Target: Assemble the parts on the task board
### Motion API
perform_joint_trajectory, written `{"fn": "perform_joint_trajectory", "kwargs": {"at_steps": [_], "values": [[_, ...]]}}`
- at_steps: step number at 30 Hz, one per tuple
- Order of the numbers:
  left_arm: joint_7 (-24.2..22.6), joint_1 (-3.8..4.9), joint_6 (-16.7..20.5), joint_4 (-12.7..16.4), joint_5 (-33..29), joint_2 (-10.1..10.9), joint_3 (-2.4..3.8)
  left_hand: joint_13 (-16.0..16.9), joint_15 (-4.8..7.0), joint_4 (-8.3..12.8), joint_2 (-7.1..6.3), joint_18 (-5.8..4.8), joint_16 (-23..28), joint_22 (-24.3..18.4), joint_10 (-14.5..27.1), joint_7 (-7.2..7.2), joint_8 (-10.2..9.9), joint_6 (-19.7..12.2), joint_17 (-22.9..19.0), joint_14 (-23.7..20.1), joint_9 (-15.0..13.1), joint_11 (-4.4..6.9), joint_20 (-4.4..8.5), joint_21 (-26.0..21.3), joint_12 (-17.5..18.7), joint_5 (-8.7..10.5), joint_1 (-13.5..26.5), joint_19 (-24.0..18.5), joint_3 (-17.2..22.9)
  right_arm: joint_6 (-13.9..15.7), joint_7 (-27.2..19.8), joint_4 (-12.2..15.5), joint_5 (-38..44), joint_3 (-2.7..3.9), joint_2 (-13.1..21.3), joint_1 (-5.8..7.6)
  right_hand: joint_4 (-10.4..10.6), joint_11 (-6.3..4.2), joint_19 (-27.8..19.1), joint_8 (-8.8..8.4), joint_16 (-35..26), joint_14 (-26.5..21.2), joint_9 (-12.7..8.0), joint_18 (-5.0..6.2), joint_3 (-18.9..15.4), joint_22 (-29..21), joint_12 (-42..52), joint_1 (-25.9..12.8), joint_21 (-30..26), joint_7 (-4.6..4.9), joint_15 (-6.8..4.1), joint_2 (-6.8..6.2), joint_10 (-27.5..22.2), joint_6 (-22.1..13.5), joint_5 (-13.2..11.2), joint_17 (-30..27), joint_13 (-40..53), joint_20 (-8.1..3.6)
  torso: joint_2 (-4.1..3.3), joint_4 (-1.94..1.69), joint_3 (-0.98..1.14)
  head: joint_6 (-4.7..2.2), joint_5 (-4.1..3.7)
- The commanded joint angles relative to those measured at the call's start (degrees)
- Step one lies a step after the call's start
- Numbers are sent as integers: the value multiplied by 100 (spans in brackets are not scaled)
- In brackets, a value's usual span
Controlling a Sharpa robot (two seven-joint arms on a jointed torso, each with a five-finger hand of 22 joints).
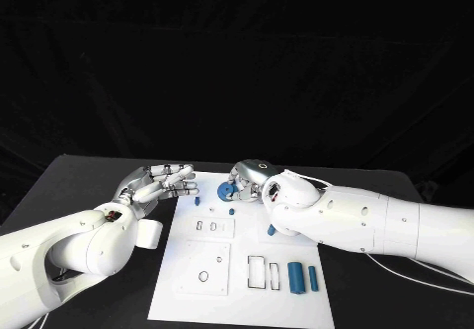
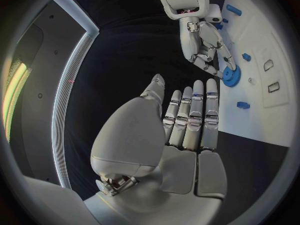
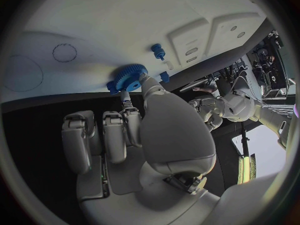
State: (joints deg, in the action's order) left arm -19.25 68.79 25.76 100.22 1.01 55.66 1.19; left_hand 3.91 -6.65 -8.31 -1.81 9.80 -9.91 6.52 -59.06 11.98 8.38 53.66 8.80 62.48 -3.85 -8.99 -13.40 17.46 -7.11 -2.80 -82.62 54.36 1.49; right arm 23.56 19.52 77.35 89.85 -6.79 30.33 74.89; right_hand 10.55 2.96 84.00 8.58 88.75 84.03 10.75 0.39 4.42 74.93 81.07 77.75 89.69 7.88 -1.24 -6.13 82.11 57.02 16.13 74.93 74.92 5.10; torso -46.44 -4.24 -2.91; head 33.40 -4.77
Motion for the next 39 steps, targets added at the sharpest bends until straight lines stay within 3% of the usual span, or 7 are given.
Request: {"fn": "perform_joint_trajectory", "kwargs": {"at_steps": [1, 4, 7, 13, 23, 32, 39], "values": [[-10, 7, -104, 7, -4, -5, 5, -6, -26, 44, 29, 72, 20, -5, -3, 28, -26, -7, 9, -9, 4, -44, 2, -35, 24, -12, -30, 19, 1, -14, -50, 8, -4, -9, -7, -15, 45, 63, 567, -127, -2, 529, -40, -27, -36, 1470, -92, -100, -1, 50, 73, -23, -76, -177, -155, 1217, 403, 53, -1, 0, 0, -2, -3], [-7, 8, -104, 7, -4, -3, 5, -6, -26, 44, 29, 72, 20, -5, -3, 28, -26, -7, 9, -9, 4, -44, 2, -35, 24, -12, -30, 19, 1, -2, -62, -6, -39, -9, -9, -15, 229, 179, 532, -509, -1, 529, -209, -14, -123, 1430, -246, -177, -37, 173, 170, -246, -227, -866, -329, 1220, 241, 129, -3, 0, -1, -1, -8], [-6, 8, -102, 6, -4, -2, 5, -6, -26, 44, 29, 72, 20, -5, -3, 28, -26, -7, 9, -9, 4, -44, 2, -35, 24, -12, -30, 19, 1, -34, -75, -2, -67, -9, -6, -15, 461, 211, 535, -483, 2, 530, -242, -15, -235, 1434, -246, -115, -34, 212, 207, -313, -235, -945, -272, 1227, 237, 183, -4, 2, 1, -2, -12], [-3, 8, -99, 5, -4, 2, 5, -6, -28, 48, 29, 71, 29, -8, 0, 29, -31, -9, 9, -12, 5, -45, 0, -38, 31, -13, -29, 16, -3, -234, -115, 3, -224, -10, 10, -15, 610, 200, 576, -350, 21, 540, -192, -30, -312, 1480, -119, -221, 7, 186, 204, -202, -124, -615, -243, 1269, 367, 193, -1, 1, -1, 4, -17], [0, 8, -94, 5, -4, 6, 5, -6, -28, 48, 29, 71, 29, -8, 0, 29, -31, -9, 9, -12, 5, -45, 0, -38, 31, -13, -29, 16, -3, -298, -118, -8, -376, -11, 27, -15, 604, 190, 600, -349, 33, 546, -196, -39, -351, 1507, -42, -547, 31, 174, 196, -9, -63, -459, 27, 1295, 448, 186, 1, -3, -1, 14, -25], [0, 8, -95, -1, -4, 13, 5, -7, -30, 51, 30, 71, 37, -11, 5, 31, -38, -13, 10, -14, 5, -48, -1, -41, 39, -13, -26, 14, -8, 7, -168, 65, -403, -12, 112, -18, 589, 181, 600, -342, 39, 549, -195, -39, -339, 1507, -20, -567, 31, 165, 188, 55, -42, -393, 132, 1308, 473, 180, 0, -1, -2, 11, -28], [7, 8, -111, -17, -4, 27, 5, -7, -30, 51, 30, 71, 37, -11, 5, 31, -38, -13, 10, -14, 5, -48, -1, -41, 39, -13, -26, 14, -8, 574, -562, 395, -613, -5, 513, -15, 530, 181, 598, -378, 31, 544, -212, -38, -315, 1505, -12, -457, 29, 170, 187, 51, -34, -406, 169, 1290, 482, 177, 6, 10, 5, -3, -30]]}}
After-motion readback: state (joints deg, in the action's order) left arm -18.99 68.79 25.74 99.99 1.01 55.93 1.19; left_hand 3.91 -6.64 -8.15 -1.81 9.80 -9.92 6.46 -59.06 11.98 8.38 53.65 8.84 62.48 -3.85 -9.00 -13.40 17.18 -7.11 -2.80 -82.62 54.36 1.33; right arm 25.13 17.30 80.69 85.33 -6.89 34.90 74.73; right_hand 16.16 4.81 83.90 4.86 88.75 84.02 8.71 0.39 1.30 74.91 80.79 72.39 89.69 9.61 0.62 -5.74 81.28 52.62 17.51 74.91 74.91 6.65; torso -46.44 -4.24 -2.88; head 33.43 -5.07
